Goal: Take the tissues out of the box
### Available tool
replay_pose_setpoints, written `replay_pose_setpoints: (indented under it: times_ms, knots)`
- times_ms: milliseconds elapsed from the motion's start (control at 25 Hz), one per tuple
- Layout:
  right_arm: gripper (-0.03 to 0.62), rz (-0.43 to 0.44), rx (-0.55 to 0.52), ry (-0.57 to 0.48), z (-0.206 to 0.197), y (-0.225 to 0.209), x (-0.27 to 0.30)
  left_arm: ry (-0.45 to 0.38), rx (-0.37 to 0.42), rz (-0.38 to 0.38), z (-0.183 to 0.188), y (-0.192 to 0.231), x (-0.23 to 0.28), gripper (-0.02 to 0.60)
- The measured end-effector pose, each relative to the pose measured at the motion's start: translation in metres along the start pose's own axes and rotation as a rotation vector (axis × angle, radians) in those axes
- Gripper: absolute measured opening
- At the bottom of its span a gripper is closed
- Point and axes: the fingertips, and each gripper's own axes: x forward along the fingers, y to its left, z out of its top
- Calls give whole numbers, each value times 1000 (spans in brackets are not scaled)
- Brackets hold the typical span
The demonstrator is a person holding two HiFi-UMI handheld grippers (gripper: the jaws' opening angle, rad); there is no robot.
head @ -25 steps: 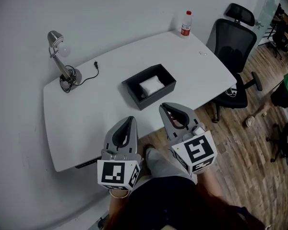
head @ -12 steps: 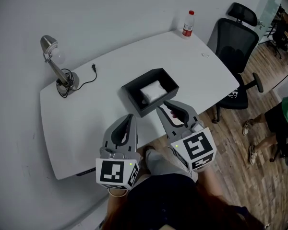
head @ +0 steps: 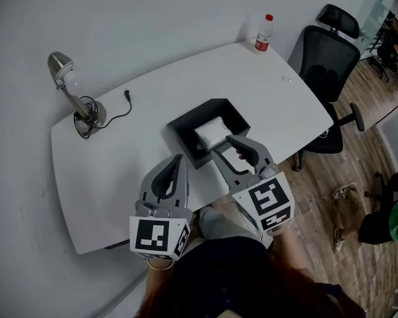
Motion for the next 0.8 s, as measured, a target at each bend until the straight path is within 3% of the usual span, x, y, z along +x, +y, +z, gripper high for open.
replay_pose_setpoints:
  times_ms: [800]
  knots:
    - [257,57,-49,212,-38,-22,61,20,-20,-28,-5,27,53,25]
